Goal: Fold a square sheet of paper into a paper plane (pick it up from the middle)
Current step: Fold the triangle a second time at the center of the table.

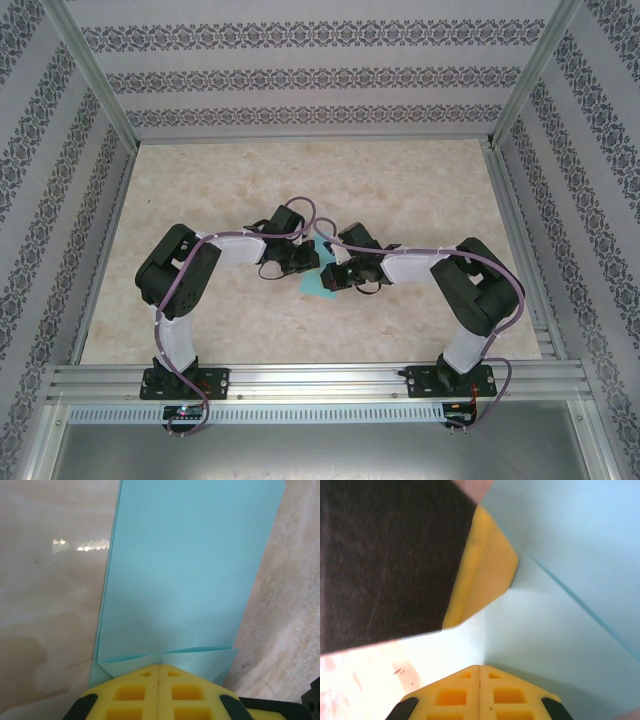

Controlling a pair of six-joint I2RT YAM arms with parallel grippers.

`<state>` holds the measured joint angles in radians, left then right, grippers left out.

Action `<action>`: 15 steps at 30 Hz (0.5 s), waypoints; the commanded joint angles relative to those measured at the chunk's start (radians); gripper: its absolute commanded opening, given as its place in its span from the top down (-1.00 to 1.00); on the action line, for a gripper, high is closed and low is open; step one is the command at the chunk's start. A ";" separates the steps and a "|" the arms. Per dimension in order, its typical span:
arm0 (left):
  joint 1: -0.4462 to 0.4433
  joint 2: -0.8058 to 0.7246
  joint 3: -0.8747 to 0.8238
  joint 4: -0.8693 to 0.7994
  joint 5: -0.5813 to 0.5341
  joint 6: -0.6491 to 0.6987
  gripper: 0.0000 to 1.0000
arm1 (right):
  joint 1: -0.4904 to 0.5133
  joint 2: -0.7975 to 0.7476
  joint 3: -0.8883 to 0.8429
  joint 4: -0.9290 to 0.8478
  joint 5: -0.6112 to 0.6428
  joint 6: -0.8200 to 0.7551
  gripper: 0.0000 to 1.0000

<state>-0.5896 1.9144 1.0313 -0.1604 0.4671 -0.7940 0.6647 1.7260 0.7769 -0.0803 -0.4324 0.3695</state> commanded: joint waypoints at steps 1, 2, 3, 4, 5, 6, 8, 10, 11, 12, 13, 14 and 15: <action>-0.006 0.109 -0.047 -0.092 -0.160 -0.002 0.93 | 0.005 -0.010 -0.074 -0.131 -0.076 -0.024 0.91; -0.006 0.111 -0.044 -0.092 -0.164 -0.004 0.93 | 0.005 -0.019 -0.083 -0.124 -0.066 -0.016 0.91; -0.006 0.113 -0.040 -0.094 -0.166 -0.003 0.93 | 0.005 -0.024 -0.092 -0.121 -0.058 -0.010 0.92; -0.007 0.117 -0.039 -0.095 -0.167 -0.001 0.93 | 0.004 -0.026 -0.095 -0.121 -0.051 0.000 0.92; -0.006 0.121 -0.033 -0.102 -0.169 -0.001 0.93 | 0.004 -0.028 -0.102 -0.124 -0.033 0.017 0.92; -0.006 0.123 -0.030 -0.105 -0.171 -0.001 0.93 | 0.002 -0.033 -0.112 -0.120 -0.016 0.034 0.93; -0.006 0.121 -0.026 -0.102 -0.169 -0.002 0.93 | -0.001 -0.041 -0.140 -0.095 -0.007 0.064 0.94; -0.006 0.119 -0.022 -0.111 -0.171 -0.002 0.93 | 0.002 -0.052 -0.162 -0.076 -0.012 0.090 0.94; -0.006 0.115 -0.022 -0.111 -0.169 -0.002 0.93 | 0.004 -0.060 -0.174 -0.070 -0.012 0.102 0.94; -0.006 0.114 -0.022 -0.114 -0.170 0.000 0.93 | 0.009 -0.071 -0.185 -0.067 -0.015 0.109 0.95; -0.006 0.112 -0.021 -0.114 -0.174 0.002 0.93 | 0.011 -0.085 -0.193 -0.069 -0.016 0.110 0.95; -0.006 0.113 -0.022 -0.115 -0.177 0.003 0.93 | 0.015 -0.105 -0.202 -0.073 -0.017 0.111 0.94; -0.006 0.116 -0.022 -0.114 -0.178 0.003 0.93 | 0.016 -0.122 -0.211 -0.076 -0.018 0.111 0.95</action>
<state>-0.5903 1.9282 1.0481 -0.1623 0.4797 -0.7940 0.6655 1.6218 0.6292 0.0017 -0.4397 0.4526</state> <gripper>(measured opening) 0.050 0.046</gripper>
